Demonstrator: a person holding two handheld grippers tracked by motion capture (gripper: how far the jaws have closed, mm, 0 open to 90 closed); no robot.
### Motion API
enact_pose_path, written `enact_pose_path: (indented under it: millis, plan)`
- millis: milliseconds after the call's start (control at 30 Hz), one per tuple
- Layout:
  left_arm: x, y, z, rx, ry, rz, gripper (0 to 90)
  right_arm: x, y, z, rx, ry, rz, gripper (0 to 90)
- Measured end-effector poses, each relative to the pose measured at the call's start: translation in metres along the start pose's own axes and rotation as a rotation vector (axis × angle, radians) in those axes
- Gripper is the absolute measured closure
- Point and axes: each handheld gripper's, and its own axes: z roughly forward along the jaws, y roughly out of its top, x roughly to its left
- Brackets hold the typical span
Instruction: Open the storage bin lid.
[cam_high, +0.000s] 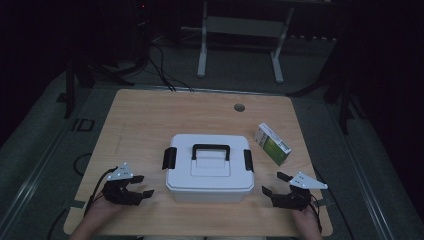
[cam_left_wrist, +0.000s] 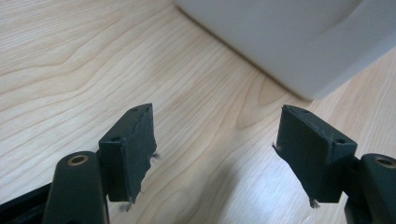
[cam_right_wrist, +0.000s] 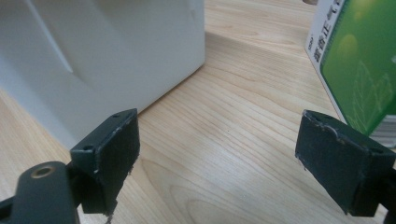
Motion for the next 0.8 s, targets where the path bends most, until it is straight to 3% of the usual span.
enact_pose_path:
  millis: [533, 800]
  plan:
    - [0.010, 0.007, -0.017, 0.204, 0.019, 0.076, 28.2, -0.008, -0.002, -0.004, 0.006, -0.009, 0.027, 13.6]
    - [0.011, 0.016, -0.025, 0.336, 0.020, 0.121, 28.2, -0.009, -0.002, -0.004, 0.005, -0.005, 0.041, 13.6]
